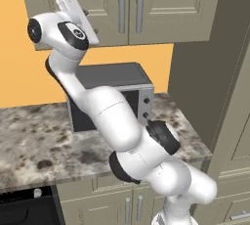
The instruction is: Pick the corn, corn from the counter and place them in the cabinet. Then close the cabinet.
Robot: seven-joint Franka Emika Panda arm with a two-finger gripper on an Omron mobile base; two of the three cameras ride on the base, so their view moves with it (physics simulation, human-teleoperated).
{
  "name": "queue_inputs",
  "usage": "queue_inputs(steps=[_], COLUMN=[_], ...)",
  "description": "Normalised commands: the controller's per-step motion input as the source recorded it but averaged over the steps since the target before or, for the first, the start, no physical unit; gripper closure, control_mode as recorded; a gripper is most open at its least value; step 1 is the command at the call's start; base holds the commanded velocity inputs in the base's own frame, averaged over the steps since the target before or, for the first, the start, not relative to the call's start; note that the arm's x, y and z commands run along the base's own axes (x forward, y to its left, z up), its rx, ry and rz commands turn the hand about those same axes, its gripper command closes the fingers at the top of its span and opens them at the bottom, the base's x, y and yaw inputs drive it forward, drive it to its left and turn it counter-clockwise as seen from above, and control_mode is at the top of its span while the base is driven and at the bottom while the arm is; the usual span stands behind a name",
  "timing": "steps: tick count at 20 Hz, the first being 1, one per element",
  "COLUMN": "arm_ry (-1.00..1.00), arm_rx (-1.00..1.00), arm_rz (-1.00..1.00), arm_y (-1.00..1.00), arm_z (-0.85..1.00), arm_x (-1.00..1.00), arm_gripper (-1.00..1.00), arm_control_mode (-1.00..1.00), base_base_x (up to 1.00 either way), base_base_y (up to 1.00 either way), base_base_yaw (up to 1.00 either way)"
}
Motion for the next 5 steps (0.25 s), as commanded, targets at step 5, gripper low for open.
queue_inputs(steps=[5], arm_ry=[-0.03], arm_rx=[0.00], arm_rz=[0.04], arm_y=[-0.23], arm_z=[0.00], arm_x=[-1.00], arm_gripper=[-1.00], arm_control_mode=[-1.00], base_base_x=[0.00], base_base_y=[0.00], base_base_yaw=[0.00])
